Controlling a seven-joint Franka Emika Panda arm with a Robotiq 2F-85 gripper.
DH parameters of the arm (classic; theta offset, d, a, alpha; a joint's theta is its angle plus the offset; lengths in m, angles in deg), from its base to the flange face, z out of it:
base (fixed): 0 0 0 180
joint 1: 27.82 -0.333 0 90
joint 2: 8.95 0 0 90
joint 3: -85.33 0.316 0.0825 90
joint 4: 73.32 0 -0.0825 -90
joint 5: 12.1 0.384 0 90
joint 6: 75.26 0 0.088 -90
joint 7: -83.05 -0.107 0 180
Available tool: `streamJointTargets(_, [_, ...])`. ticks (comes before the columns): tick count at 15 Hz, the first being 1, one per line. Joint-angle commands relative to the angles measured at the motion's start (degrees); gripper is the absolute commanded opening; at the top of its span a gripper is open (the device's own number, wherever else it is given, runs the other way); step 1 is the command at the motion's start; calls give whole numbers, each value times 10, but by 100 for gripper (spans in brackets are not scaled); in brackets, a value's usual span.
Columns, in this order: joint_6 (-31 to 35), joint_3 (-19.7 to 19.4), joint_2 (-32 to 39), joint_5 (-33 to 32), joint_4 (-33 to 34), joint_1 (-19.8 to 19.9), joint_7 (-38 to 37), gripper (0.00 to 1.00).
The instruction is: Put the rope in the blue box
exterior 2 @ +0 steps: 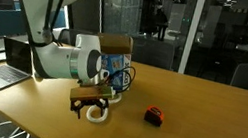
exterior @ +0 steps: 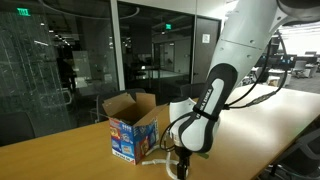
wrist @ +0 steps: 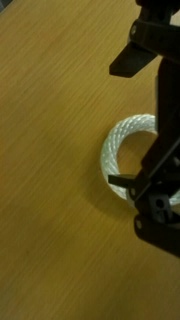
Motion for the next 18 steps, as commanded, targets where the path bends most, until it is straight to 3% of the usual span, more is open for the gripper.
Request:
streamJointTargets(1, [13,9,25,21,12,20,-15,100])
streamJointTargets(18, [9,29,77,47,66,43,-5,100])
